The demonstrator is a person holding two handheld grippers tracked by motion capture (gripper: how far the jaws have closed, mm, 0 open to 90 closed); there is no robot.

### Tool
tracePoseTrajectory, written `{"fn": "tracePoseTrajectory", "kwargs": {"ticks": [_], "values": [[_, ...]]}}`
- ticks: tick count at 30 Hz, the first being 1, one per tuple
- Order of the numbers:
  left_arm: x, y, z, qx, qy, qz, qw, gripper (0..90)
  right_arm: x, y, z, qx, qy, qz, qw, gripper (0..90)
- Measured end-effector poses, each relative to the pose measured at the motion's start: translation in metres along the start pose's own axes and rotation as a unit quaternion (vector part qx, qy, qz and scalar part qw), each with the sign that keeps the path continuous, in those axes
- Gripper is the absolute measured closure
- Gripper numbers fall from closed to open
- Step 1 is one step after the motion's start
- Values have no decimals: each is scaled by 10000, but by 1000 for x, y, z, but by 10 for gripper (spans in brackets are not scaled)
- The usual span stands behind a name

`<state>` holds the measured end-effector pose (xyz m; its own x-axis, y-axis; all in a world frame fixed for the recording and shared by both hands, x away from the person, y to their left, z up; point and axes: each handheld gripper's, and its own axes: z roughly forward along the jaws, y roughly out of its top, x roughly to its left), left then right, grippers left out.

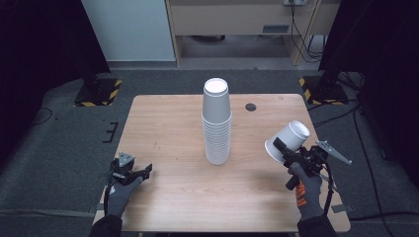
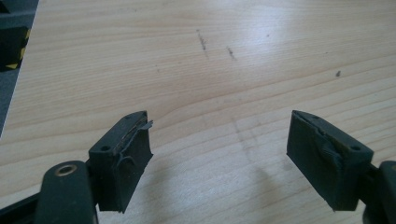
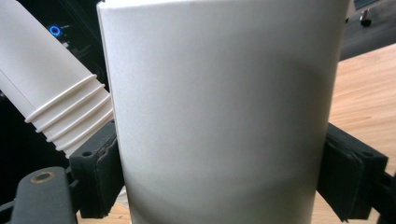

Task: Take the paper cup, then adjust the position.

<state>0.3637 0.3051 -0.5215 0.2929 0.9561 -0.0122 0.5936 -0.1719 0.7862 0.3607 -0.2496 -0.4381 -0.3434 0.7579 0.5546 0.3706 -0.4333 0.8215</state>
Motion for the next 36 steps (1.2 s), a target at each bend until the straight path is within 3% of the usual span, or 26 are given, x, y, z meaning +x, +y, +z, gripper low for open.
{"fn": "tracePoseTrajectory", "kwargs": {"ticks": [8, 16, 29, 36], "values": [[-9, 8, -9, -433, -96, 67, 9990, 222, 1, -7, 5, -21, 56, 499, 9987, 153], [-20, 13, -14, -682, -299, 133, 9971, 232, 4, -10, 7, -103, 83, 667, 9977, 153], [-50, 26, -21, -1105, -699, 348, 9908, 239, 8, -12, 14, -138, 239, 898, 9956, 153], [-68, 31, -22, -1250, -937, 440, 9867, 241, 5, -10, 11, -326, 266, 1210, 9918, 153]]}}
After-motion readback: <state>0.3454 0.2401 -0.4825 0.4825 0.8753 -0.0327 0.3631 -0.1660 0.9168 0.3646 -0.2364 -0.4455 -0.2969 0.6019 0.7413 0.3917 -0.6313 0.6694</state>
